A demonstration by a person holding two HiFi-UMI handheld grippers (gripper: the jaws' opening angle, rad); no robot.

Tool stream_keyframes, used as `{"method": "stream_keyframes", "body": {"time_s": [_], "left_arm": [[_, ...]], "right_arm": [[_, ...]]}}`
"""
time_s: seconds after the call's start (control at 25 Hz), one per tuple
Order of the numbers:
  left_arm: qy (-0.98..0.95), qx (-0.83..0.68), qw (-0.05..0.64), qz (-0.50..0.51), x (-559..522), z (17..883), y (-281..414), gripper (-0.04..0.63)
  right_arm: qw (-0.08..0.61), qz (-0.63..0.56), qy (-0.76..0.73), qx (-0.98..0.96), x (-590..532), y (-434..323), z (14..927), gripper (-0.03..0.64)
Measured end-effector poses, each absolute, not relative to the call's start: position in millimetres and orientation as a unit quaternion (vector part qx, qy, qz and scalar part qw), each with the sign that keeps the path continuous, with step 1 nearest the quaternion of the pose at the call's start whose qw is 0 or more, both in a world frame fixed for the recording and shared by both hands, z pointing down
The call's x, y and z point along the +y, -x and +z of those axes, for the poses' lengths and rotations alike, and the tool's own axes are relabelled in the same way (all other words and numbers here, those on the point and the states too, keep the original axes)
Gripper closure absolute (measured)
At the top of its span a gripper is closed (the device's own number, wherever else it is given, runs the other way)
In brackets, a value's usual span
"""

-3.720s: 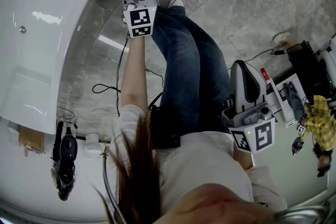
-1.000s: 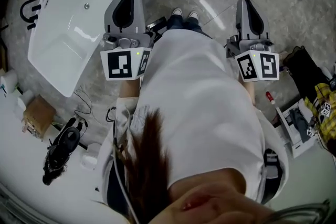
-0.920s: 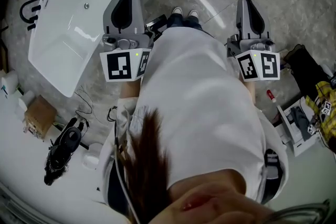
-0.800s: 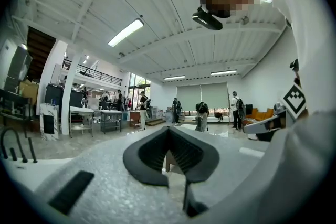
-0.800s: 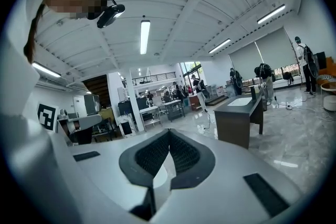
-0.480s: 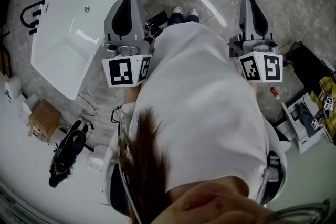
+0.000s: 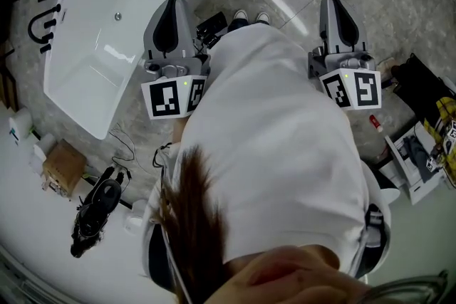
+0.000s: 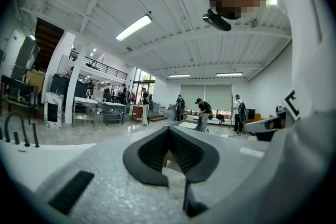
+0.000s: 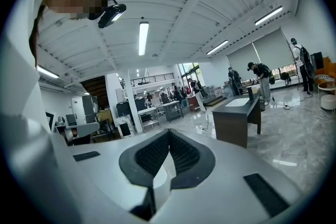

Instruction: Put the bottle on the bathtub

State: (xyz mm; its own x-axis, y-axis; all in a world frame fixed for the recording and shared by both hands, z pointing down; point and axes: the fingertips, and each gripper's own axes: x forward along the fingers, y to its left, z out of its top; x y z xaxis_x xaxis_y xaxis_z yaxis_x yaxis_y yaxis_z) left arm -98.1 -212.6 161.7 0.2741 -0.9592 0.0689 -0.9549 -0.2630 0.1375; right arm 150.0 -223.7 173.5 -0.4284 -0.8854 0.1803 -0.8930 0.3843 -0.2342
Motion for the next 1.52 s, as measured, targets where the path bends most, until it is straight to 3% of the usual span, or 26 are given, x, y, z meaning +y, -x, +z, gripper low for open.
{"method": "stream_keyframes", "body": {"time_s": [0.48,0.88,1.52], "left_arm": [[-0.799,-0.598,0.064,0.009,-210.5,165.4,104.1,0.580],[-0.796,-0.601,0.039,0.055,-218.0,168.3,108.8,0.580],[-0.793,-0.604,0.056,0.058,-201.5,176.5,108.0,0.580]], "right_arm": [[0.018,0.135,-0.541,-0.830,-220.9,-144.6,172.1,0.606],[0.068,0.077,-0.570,-0.815,-223.6,-159.6,178.0,0.606],[0.076,0.089,-0.570,-0.813,-205.1,-163.7,184.6,0.606]]}}
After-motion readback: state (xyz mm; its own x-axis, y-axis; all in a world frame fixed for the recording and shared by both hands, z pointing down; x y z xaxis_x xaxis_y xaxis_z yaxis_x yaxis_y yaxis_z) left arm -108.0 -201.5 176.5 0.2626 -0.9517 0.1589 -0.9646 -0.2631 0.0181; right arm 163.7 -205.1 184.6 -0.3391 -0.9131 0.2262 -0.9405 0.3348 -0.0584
